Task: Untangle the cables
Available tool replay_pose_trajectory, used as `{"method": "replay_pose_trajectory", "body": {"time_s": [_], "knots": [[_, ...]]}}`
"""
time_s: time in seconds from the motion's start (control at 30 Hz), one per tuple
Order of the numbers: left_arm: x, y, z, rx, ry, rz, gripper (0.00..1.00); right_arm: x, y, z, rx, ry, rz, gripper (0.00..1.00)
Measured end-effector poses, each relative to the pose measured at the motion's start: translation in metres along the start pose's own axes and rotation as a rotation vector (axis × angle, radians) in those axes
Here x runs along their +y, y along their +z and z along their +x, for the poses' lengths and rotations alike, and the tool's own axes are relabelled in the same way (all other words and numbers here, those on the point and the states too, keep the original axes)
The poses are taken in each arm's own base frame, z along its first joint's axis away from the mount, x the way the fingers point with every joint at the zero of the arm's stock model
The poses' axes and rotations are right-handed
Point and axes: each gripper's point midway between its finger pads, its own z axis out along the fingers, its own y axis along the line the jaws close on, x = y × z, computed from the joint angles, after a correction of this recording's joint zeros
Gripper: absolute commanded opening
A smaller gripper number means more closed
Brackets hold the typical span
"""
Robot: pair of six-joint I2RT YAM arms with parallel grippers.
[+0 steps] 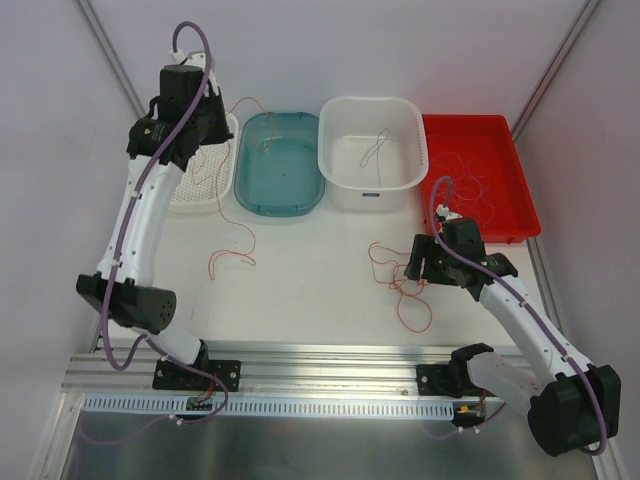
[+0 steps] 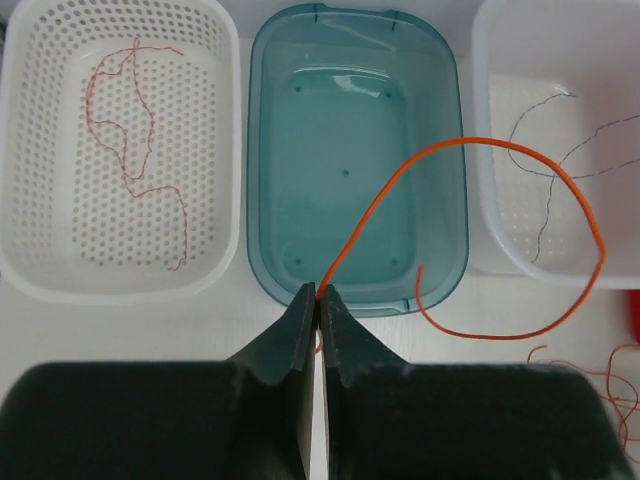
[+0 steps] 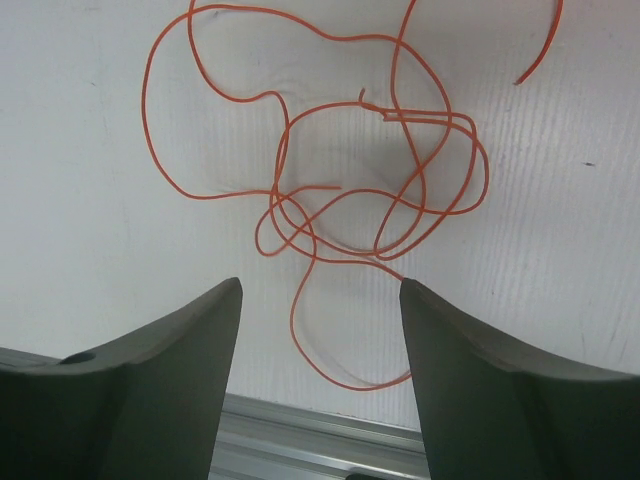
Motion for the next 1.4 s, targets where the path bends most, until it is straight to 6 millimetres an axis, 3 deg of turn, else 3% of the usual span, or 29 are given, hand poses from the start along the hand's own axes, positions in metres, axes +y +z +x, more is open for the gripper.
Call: {"method": "replay_pose_trajectory", "body": {"time_s": [0.2,0.3,0.33,0.4,0.47,0.57,0.67,0.77,0.97,1.1,1.3,1.4], "knots": [[-0.011,0.084,0.021,0.097,-0.060,-0.006,0.00,0.005,-0.006,-0.002,-0.023,-0.010,-0.028,0.81],[-0.012,0.118,0.038,0.142,-0.079,-0.020,0.17,0.006,-0.012,-0.005,-0.048,-0.015,-0.040,0.82],[-0.012,0.129,0.044,0.160,-0.084,-0.025,0.31,0.007,-0.014,-0.006,-0.055,-0.016,-0.042,0.82],[-0.012,0.148,0.055,0.183,-0.090,-0.030,0.45,0.007,-0.016,-0.006,-0.062,-0.016,-0.045,0.82],[-0.013,0.162,0.063,0.201,-0.095,-0.031,0.64,0.006,-0.018,-0.005,-0.063,-0.017,-0.045,0.82],[-0.013,0.168,0.072,0.221,-0.101,-0.031,0.79,0.006,-0.019,-0.004,-0.065,-0.020,-0.045,0.82],[-0.013,0.162,0.072,0.210,-0.103,-0.027,0.88,0.005,-0.019,-0.003,-0.064,-0.021,-0.045,0.82],[-0.008,0.140,0.083,0.219,-0.101,-0.029,0.95,0.005,-0.018,-0.001,-0.059,-0.024,-0.044,0.82],[0.009,0.071,0.123,0.215,-0.115,-0.034,0.95,0.005,-0.015,0.001,-0.051,-0.026,-0.050,0.83],[0.023,0.039,0.174,0.255,-0.158,-0.061,0.94,0.005,-0.011,0.005,-0.043,-0.028,-0.056,0.82],[0.040,0.029,0.262,0.367,-0.223,-0.113,0.91,0.007,-0.004,0.012,-0.021,-0.029,-0.073,0.83],[0.045,0.032,0.292,0.405,-0.258,-0.135,0.89,0.009,-0.003,0.012,-0.019,-0.031,-0.081,0.82]]}}
